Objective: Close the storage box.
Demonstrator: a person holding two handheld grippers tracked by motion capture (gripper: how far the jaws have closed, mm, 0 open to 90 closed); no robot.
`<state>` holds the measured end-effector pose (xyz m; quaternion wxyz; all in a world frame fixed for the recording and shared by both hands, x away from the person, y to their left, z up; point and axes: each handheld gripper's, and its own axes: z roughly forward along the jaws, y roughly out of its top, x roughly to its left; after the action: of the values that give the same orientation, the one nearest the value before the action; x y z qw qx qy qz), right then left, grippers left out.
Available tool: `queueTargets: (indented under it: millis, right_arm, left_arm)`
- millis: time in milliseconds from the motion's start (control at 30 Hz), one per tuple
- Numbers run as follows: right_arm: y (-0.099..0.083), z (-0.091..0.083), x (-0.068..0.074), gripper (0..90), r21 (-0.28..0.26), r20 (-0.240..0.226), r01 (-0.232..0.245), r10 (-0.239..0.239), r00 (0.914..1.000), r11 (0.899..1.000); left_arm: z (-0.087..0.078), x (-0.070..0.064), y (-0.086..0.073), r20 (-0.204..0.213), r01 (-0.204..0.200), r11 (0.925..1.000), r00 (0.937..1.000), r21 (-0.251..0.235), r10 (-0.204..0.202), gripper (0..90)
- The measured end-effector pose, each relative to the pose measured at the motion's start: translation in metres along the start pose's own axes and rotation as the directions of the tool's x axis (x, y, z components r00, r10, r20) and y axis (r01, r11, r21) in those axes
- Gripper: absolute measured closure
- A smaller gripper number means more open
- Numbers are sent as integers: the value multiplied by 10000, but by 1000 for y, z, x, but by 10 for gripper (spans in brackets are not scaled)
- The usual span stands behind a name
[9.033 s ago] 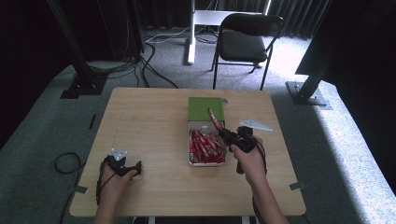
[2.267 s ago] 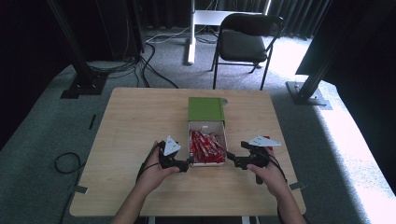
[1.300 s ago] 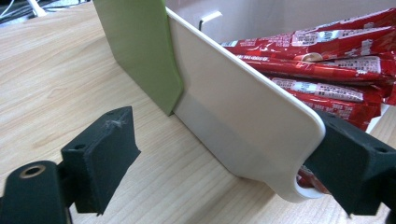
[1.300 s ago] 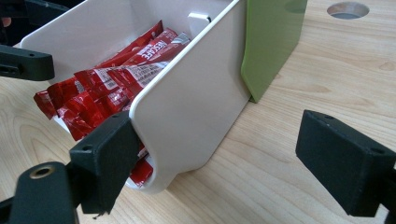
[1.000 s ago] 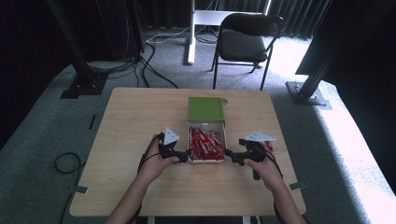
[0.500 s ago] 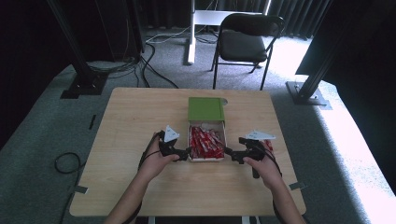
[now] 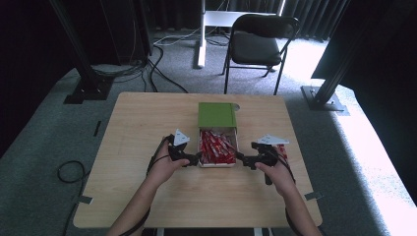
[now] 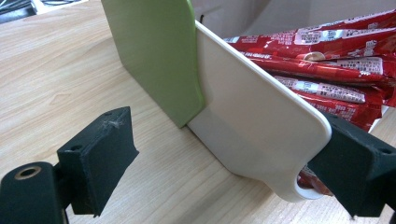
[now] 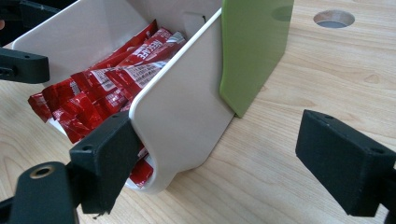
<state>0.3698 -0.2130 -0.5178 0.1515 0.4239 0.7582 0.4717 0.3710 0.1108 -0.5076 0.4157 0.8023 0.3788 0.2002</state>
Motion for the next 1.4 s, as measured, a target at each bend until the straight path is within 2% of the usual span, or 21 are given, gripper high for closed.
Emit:
queueTargets:
  millis: [200, 567, 967, 1133, 1400]
  right_arm:
    - [2, 2, -1, 131, 31, 68, 4, -4, 10000, 10000]
    - [4, 7, -3, 128, -14, 39, -153, 153, 9999, 9999]
    - [13, 12, -8, 128, -49, 232, -152, 153, 9996, 9999]
    - [14, 15, -10, 125, -74, 201, -313, 314, 9993, 9995]
    - [17, 17, -12, 125, -9, 347, -223, 223, 9991, 9998]
  left_arm:
    - [3, 3, 1, 31, 179, 9998, 9998, -21, -179, 110]
    - [7, 9, 5, -35, 224, 9997, 9997, 8, -223, 110]
    - [10, 13, 13, -104, 159, 9999, 9998, 19, -159, 110]
    - [14, 15, 16, -174, 170, 9998, 9997, 47, -169, 109]
    - [16, 16, 18, -213, 162, 9998, 9996, 84, -161, 109]
